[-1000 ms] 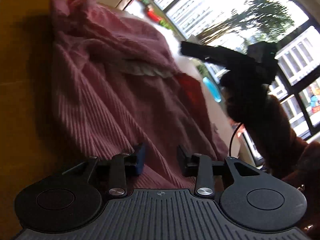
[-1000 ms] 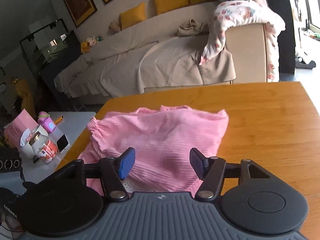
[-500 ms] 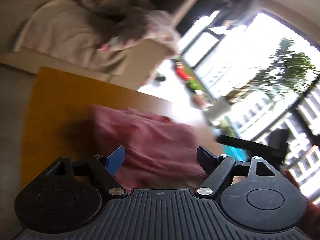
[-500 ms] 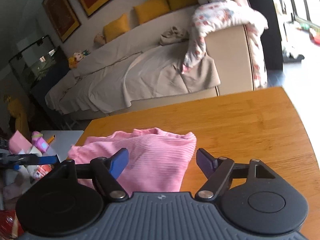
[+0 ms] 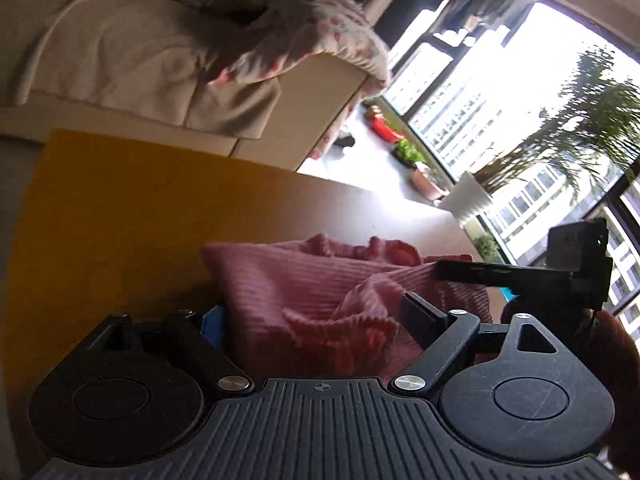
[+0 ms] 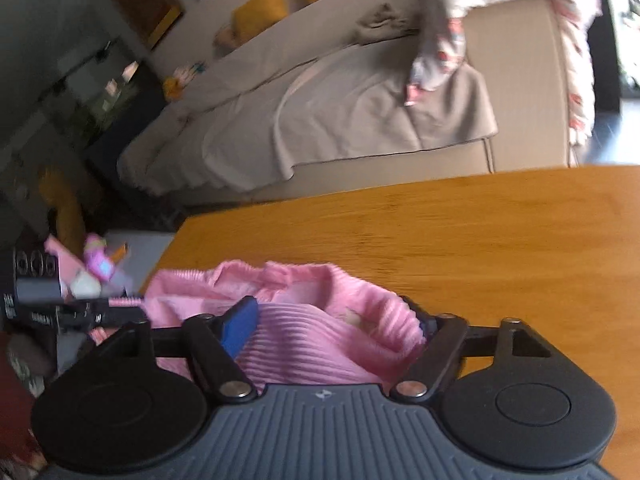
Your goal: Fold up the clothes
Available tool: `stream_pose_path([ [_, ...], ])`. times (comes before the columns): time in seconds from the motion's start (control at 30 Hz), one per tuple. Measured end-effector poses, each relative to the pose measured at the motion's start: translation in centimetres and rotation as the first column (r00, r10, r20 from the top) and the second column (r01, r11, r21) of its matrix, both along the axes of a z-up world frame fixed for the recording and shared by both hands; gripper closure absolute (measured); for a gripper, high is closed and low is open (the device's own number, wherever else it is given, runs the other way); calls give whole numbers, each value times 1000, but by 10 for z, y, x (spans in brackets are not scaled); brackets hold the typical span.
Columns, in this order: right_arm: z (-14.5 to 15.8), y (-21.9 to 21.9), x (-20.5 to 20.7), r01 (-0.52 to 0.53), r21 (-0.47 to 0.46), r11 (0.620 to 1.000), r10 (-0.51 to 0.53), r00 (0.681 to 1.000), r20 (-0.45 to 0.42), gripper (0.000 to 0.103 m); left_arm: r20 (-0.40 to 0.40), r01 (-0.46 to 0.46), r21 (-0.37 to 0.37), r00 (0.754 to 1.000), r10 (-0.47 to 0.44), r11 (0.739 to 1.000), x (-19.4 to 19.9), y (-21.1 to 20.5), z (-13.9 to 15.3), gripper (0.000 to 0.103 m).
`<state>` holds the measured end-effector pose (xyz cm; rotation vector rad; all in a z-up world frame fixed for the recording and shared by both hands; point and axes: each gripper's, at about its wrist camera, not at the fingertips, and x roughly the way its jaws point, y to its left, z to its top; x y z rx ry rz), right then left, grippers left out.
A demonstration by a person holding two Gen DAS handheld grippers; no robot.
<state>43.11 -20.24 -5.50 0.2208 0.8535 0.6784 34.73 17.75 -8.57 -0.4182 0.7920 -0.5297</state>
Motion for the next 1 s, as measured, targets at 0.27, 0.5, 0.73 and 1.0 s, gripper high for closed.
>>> stream_pose_path([
  [0.27,53,5,-41,-78,-88,993,90,985,148,85,79,55,36,995,-58,998,-26,-5,42,76],
  [0.5,108,-7,-132,-112,-163,980,153,952,266,87,163,127,101,976,-142,987,-105,-15,93,77],
  [0.73,116,-21,-242,-139,-219,966,202,933,299,91,165,150,129,972,-170,980,-194,-18,99,77],
  [1.0,65,-31,-333,-171,-384,908,261,945,198,85,33,170,83,984,-173,982,-262,2,57,38],
])
